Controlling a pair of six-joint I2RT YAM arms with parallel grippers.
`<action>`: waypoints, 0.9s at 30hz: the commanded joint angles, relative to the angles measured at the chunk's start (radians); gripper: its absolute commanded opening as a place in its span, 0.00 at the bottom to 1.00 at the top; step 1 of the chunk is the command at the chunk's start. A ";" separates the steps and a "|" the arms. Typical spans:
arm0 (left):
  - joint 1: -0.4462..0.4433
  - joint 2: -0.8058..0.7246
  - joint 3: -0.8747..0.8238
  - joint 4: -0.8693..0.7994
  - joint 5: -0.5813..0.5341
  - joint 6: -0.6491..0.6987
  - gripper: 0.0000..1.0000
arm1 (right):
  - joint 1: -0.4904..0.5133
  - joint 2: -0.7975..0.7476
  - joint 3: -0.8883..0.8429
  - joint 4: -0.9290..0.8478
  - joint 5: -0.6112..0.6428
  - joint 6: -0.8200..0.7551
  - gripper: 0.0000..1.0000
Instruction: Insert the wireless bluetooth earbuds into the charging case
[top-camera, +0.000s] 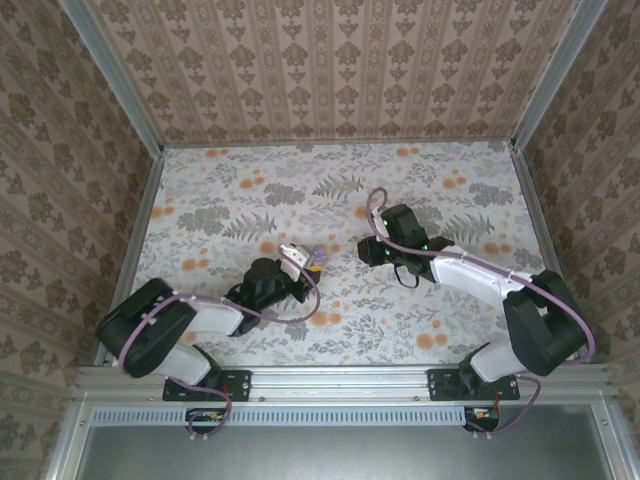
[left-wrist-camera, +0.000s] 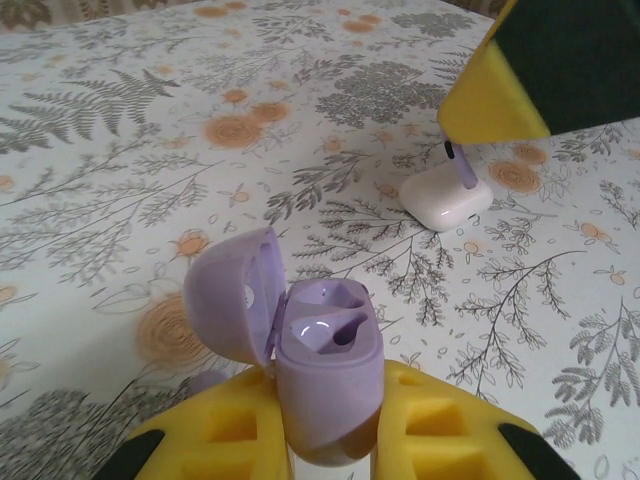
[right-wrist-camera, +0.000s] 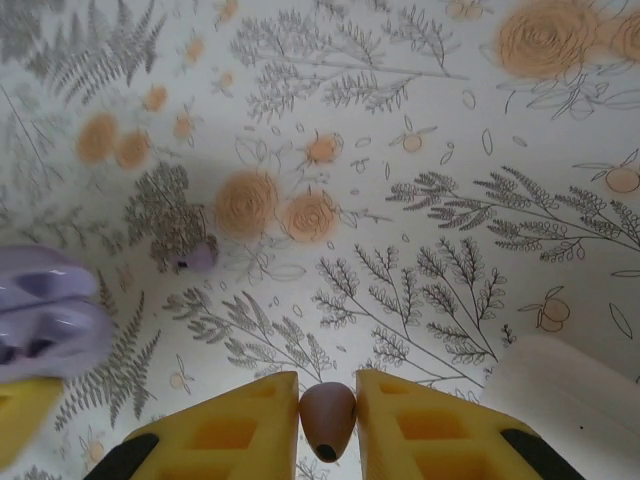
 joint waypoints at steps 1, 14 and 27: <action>-0.021 0.107 0.047 0.300 -0.013 -0.004 0.02 | -0.004 -0.076 -0.089 0.304 -0.025 0.128 0.22; -0.074 0.160 0.133 0.326 0.044 0.075 0.02 | 0.002 -0.124 -0.215 0.604 -0.065 0.205 0.22; -0.079 0.149 0.138 0.325 0.034 0.083 0.02 | 0.015 -0.192 -0.242 0.657 -0.079 0.226 0.22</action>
